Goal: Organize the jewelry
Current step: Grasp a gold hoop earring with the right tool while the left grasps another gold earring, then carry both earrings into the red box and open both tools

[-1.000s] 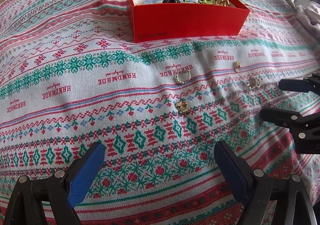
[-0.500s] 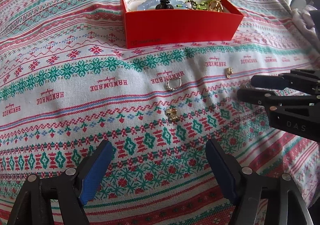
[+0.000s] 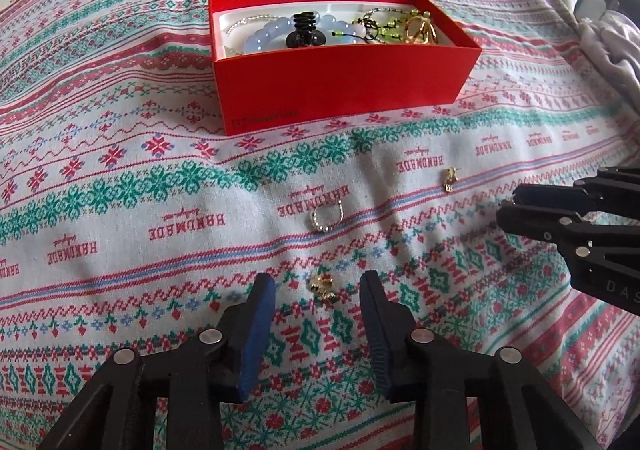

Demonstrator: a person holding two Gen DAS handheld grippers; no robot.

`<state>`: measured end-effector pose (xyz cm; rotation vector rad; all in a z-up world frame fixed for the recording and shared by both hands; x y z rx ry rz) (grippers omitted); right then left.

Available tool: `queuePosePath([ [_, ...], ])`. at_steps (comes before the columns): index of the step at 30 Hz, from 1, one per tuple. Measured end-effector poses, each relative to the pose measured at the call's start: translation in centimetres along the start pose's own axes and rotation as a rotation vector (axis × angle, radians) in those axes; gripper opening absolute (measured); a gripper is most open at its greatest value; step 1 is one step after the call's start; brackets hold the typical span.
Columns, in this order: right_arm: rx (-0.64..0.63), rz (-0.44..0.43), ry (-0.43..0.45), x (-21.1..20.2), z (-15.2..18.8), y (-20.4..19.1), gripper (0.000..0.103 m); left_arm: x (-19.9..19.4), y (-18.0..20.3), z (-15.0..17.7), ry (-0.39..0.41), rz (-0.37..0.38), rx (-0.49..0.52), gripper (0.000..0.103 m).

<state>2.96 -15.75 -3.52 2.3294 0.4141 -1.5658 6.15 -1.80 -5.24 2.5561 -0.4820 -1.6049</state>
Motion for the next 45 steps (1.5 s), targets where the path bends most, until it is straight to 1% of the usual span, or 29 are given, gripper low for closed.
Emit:
queuePosePath([
  [1,0.005,-0.002,-0.001,-0.1,0.1,0.1,0.021,0.3,0.2,-0.1,-0.002,0.002,0.007,0.030],
  [4,0.017,-0.009,-0.002,-0.4,0.5,0.7,0.021,1.6,1.0,-0.7,-0.012,-0.005,0.024,0.027],
  [6,0.026,-0.013,-0.001,-0.6,0.9,1.1,0.021,2.5,1.4,-1.0,-0.028,-0.008,0.018,0.025],
  [10,0.039,-0.020,-0.002,-1.0,1.6,1.8,0.021,3.6,1.5,-1.6,-0.037,-0.001,-0.002,0.025],
  [17,0.051,-0.026,-0.002,-1.5,2.1,2.4,0.021,4.3,1.7,-2.2,-0.036,0.021,-0.030,0.023],
  [22,0.052,-0.023,0.003,-1.7,1.9,2.3,0.021,4.1,1.2,-2.1,-0.027,0.012,-0.036,0.018],
  [29,0.060,-0.021,0.019,-2.5,1.7,2.7,0.021,3.8,1.5,-2.0,-0.017,-0.019,-0.013,0.017],
  [39,0.092,-0.031,0.029,-3.2,0.6,3.2,0.021,2.8,0.5,-2.6,-0.032,-0.010,-0.085,0.017],
  [45,0.114,-0.042,0.043,-3.9,-0.8,3.3,0.021,1.2,0.8,-3.2,-0.020,-0.002,-0.111,0.017],
])
Point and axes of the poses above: each gripper's, at about its wrist camera, not at the fingertips, and x roughly the way its jaws point, y to its right, z to its underside, the point moved 4 cm from there along x, roughly the way its jaws point, and after that the axes turned 13 degrees about -x, right-handed, at the moved point
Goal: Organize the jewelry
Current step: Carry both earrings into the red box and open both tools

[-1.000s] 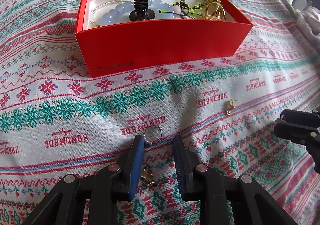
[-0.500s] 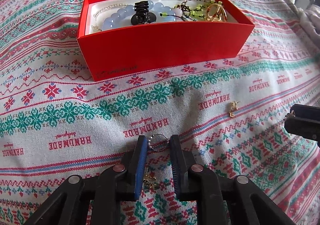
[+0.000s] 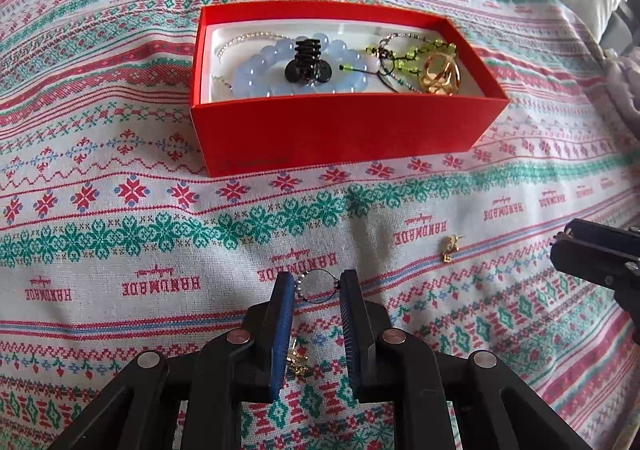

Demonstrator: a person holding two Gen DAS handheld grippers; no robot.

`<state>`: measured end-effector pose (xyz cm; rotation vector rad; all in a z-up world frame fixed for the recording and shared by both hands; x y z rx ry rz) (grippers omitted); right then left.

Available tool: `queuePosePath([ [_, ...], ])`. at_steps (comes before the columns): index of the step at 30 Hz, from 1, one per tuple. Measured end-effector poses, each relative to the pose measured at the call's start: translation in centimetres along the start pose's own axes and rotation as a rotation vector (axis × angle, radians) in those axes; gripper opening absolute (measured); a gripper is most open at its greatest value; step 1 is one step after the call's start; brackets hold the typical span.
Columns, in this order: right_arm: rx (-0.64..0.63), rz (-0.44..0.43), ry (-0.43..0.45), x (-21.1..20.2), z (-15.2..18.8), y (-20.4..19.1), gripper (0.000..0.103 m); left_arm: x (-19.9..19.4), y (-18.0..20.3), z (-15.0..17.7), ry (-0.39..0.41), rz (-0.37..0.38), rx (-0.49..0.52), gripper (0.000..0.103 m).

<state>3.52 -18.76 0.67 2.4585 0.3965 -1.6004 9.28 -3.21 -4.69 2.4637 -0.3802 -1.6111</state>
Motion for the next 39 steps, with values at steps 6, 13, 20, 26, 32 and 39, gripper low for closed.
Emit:
queuePosePath([
  [6,0.026,-0.012,0.035,-0.9,-2.0,0.0,0.021,-2.2,1.0,-1.1,0.041,0.017,-0.002,0.017],
  [13,0.076,-0.024,0.059,-1.1,-4.5,0.4,0.022,-4.2,1.7,-3.2,0.098,0.004,-0.007,0.018],
  [20,0.123,-0.048,0.080,-0.4,-7.0,0.8,0.022,-4.3,0.7,-5.7,0.134,-0.024,-0.063,0.018],
  [26,0.159,-0.063,0.092,1.0,-8.9,1.2,0.022,-3.0,0.2,-7.4,0.163,-0.016,-0.109,0.018],
  [32,0.218,-0.090,0.084,2.5,-10.1,1.7,0.022,-1.0,0.1,-8.2,0.150,-0.024,-0.135,0.018],
  [39,0.231,-0.086,0.072,3.6,-10.7,2.1,0.022,-0.9,-0.3,-8.7,0.150,-0.036,-0.153,0.030],
])
Point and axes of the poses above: each gripper's, at about its wrist camera, not at the fingertips, and x roughly the way its jaws point, y to its right, z to its underside, the point moved 4 cm from there along x, roughly the way its jaws point, and after that the axes turned 13 degrees about -x, right-handed, at the moved point
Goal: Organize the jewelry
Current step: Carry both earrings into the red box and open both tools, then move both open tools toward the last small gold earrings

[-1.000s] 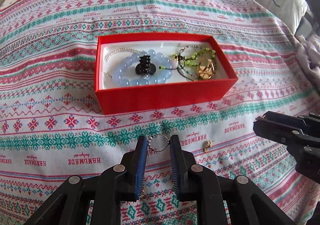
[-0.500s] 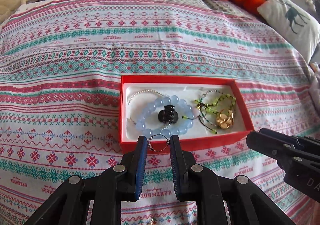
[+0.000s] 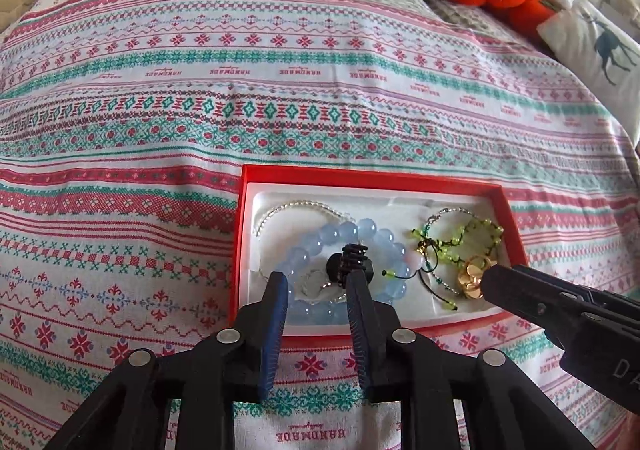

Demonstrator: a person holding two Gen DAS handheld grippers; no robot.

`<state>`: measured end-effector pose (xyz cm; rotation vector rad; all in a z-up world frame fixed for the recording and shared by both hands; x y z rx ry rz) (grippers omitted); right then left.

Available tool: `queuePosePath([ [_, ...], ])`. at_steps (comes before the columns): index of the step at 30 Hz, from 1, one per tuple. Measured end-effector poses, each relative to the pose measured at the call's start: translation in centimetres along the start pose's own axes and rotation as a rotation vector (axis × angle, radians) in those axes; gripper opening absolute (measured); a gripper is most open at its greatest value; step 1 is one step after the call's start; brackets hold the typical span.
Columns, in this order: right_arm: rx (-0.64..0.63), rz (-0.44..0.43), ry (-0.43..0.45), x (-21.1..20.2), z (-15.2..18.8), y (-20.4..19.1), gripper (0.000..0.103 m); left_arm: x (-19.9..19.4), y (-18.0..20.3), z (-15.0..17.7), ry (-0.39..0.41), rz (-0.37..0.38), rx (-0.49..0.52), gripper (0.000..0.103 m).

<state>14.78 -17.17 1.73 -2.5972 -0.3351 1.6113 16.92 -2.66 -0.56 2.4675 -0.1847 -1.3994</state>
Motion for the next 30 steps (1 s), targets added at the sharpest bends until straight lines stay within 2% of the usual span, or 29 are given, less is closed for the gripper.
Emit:
queuePosePath([
  [3,0.000,-0.002,-0.007,0.4,-0.1,0.0,0.022,-0.5,-0.2,0.0,0.005,-0.004,0.009,0.035],
  [16,-0.034,-0.011,-0.028,1.5,-0.6,-1.4,0.023,-2.9,-2.9,0.7,0.014,-0.071,0.026,0.038],
  [20,-0.052,-0.018,-0.021,0.9,-0.6,-1.7,0.033,-3.0,-3.6,0.9,0.005,-0.085,0.028,0.042],
  [23,-0.065,-0.017,-0.011,0.0,-0.3,-2.0,0.037,-3.1,-3.9,1.1,-0.001,-0.094,0.035,0.047],
  [30,-0.116,0.011,-0.005,-2.3,0.9,-2.2,0.049,-3.9,-4.3,2.3,-0.015,-0.115,0.062,0.061],
])
Point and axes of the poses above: each gripper's, at about its wrist camera, not at the fingertips, and x roughly the way its jaws point, y to its right, z to its underside, the point moved 4 cm from there along x, roughly the way its jaws point, and after that the axes turned 13 degrees about -x, right-handed, at the moved point
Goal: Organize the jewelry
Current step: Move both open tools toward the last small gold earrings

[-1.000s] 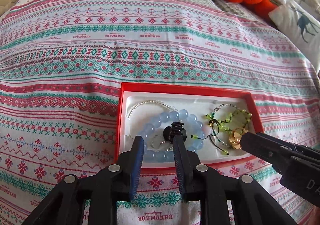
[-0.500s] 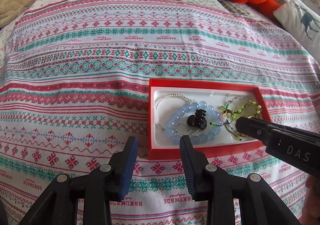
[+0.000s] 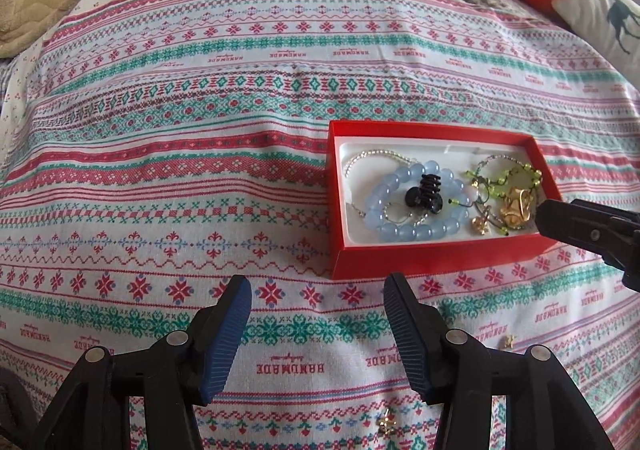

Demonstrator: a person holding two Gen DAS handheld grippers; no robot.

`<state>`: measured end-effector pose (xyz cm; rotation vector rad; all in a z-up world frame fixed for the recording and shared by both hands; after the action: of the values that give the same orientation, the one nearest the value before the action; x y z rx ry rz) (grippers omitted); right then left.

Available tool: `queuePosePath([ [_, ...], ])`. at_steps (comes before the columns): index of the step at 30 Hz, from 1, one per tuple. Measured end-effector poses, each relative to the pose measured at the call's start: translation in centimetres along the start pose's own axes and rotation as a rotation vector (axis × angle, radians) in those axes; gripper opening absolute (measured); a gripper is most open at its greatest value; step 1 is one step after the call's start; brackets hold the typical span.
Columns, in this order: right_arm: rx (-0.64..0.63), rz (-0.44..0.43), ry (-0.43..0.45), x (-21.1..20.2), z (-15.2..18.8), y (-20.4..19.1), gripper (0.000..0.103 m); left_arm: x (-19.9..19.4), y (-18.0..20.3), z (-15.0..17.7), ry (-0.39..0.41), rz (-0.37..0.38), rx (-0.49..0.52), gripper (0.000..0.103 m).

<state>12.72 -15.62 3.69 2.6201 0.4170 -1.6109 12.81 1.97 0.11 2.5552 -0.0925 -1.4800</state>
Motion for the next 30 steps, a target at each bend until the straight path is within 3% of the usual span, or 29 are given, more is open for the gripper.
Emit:
queuePosePath([
  [2,0.001,0.004,-0.002,-0.5,0.6,0.1,0.054,-0.3,-0.1,0.4,-0.007,0.007,0.000,0.066],
  [9,-0.019,0.028,-0.019,-2.0,2.7,-0.2,0.060,-1.2,0.0,2.1,-0.029,0.012,0.010,0.081],
  [22,-0.089,0.049,-0.052,-3.3,6.5,-1.3,0.066,-1.2,0.3,5.6,-0.119,0.056,0.018,0.082],
  [30,-0.121,0.082,-0.090,-2.9,8.5,-0.9,0.067,-0.5,-0.8,7.4,-0.147,0.046,0.021,0.082],
])
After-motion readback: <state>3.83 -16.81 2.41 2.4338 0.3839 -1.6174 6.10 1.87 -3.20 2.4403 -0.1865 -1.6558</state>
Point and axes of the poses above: each gripper's, at about its wrist camera, not at the fingertips, and x roughly the way its jaws point, y to its right, z to its underside, the point moved 4 cm from there along x, roughly the way its jaws point, and after that the axes turned 13 degrees about -x, right-handed, at the moved point
